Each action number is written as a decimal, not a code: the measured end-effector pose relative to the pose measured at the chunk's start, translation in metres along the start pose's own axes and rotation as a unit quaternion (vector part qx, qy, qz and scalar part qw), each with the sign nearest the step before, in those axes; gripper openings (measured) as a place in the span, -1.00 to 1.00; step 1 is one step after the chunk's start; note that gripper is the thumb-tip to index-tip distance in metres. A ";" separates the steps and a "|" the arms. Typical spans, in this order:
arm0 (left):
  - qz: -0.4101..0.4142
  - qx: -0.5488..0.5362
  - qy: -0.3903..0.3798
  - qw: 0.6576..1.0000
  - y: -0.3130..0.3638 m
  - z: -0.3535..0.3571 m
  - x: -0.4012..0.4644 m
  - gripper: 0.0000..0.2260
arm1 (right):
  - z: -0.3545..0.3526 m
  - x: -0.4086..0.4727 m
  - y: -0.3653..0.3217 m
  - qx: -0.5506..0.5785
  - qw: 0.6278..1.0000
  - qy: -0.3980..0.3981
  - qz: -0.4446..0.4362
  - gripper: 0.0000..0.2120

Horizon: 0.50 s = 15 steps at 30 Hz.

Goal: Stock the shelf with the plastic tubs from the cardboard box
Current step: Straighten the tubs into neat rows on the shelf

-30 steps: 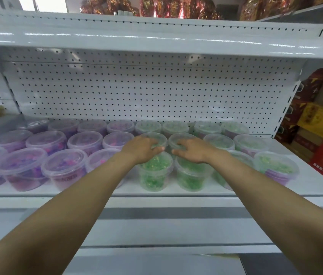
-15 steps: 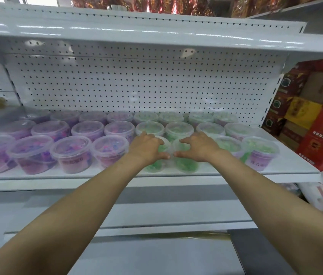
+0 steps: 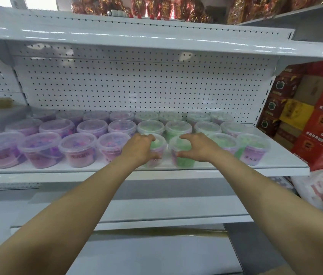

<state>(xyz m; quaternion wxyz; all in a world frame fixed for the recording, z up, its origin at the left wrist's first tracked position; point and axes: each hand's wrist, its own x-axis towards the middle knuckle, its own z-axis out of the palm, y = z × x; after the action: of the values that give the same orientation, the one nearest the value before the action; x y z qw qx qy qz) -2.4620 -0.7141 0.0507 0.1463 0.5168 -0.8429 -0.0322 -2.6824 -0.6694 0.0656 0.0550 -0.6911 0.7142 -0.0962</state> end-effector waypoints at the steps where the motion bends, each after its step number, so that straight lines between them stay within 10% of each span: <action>1: -0.004 0.010 0.014 1.000 0.003 0.001 0.000 -0.40 | 0.004 0.001 -0.004 -0.011 1.000 0.015 0.012 -0.24; 15: -0.008 0.031 0.040 0.999 -0.005 0.009 0.005 -0.58 | -0.004 -0.001 0.006 -0.014 1.000 0.004 -0.010 -0.37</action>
<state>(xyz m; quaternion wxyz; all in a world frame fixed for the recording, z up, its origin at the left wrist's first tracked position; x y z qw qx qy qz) -2.4623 -0.7217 0.0423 0.1635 0.5288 -0.8327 0.0135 -2.6893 -0.6681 0.0683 0.0413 -0.6984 0.7089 -0.0896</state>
